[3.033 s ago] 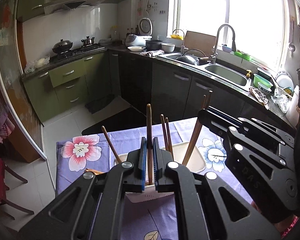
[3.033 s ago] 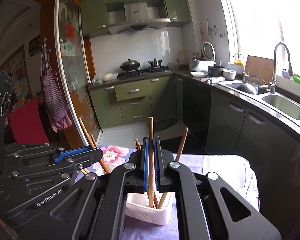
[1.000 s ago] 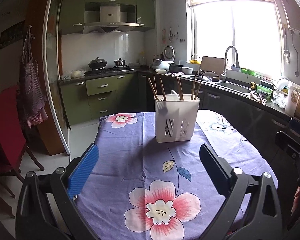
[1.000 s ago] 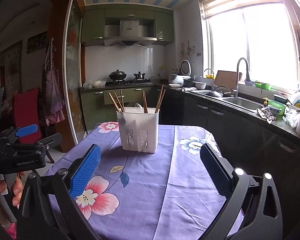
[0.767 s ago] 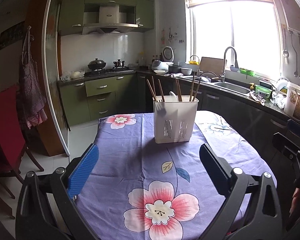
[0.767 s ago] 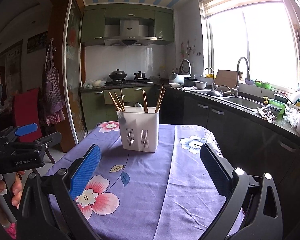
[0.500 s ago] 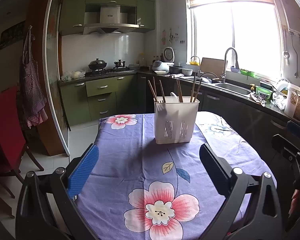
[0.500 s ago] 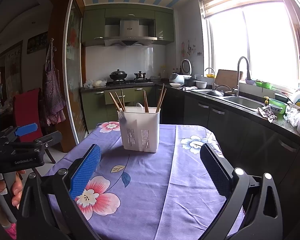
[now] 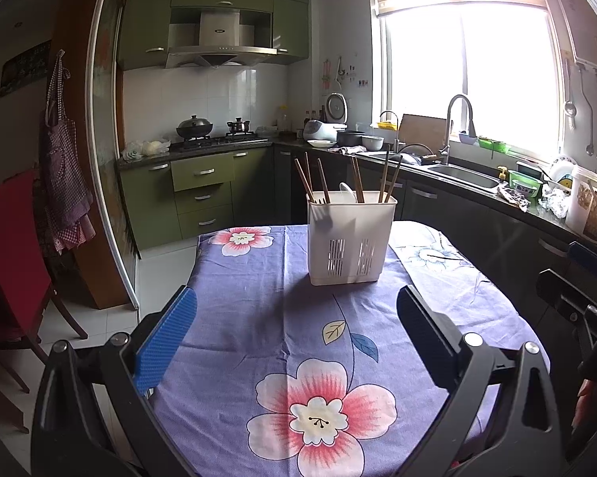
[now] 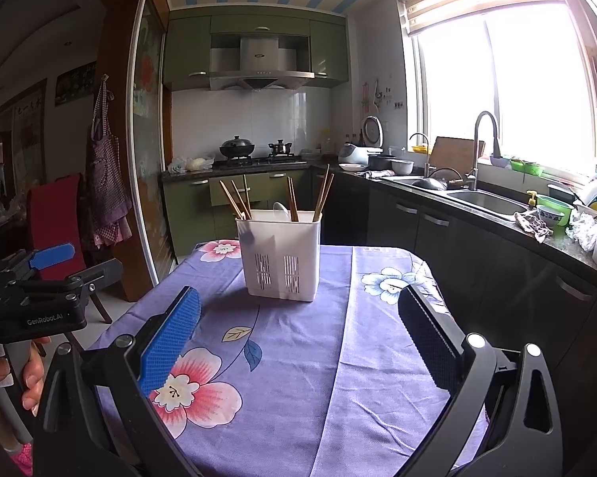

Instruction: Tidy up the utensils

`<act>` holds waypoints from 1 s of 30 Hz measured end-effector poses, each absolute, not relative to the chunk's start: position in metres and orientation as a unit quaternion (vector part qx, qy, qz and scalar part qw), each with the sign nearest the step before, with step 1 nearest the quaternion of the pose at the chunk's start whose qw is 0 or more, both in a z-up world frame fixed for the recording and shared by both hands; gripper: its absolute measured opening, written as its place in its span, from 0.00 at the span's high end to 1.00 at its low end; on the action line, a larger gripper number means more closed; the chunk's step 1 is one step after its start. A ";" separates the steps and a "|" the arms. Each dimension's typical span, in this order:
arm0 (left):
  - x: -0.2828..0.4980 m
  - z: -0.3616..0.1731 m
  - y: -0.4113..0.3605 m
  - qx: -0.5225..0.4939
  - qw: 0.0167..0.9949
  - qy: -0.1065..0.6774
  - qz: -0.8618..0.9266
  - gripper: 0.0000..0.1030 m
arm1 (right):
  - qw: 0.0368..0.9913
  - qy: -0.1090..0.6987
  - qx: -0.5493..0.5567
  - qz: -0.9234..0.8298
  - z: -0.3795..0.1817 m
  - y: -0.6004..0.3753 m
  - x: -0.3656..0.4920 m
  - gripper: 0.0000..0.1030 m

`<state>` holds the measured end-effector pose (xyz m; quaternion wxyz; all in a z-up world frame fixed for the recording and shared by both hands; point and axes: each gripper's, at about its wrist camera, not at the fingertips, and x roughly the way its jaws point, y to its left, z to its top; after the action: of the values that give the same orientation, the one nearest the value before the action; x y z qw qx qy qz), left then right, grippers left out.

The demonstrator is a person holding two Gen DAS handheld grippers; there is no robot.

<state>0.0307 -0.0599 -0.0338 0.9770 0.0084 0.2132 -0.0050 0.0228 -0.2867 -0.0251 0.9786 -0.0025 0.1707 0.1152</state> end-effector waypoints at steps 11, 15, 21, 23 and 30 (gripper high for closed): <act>0.030 -0.036 -0.057 0.011 0.976 0.218 -0.002 0.07 | 0.978 0.173 -0.001 0.117 -0.027 -0.287 0.023 0.05; 0.032 -0.037 -0.055 0.006 0.974 0.226 -0.002 0.07 | 0.978 0.173 -0.001 0.117 -0.027 -0.286 0.023 0.05; 0.033 -0.035 -0.053 0.000 0.975 0.224 0.000 0.07 | 0.978 0.175 0.000 0.117 -0.028 -0.285 0.024 0.05; 0.034 -0.035 -0.052 -0.001 0.975 0.223 -0.001 0.07 | 0.978 0.175 -0.001 0.117 -0.029 -0.286 0.024 0.05; 0.035 -0.035 -0.053 -0.004 0.972 0.235 -0.007 0.07 | 0.977 0.178 -0.002 0.117 -0.032 -0.284 0.025 0.05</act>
<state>0.0355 -0.0534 -0.0354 0.9719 -0.0037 0.2354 -0.0067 0.0255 -0.2838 -0.0317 0.9770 -0.0023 0.1781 0.1173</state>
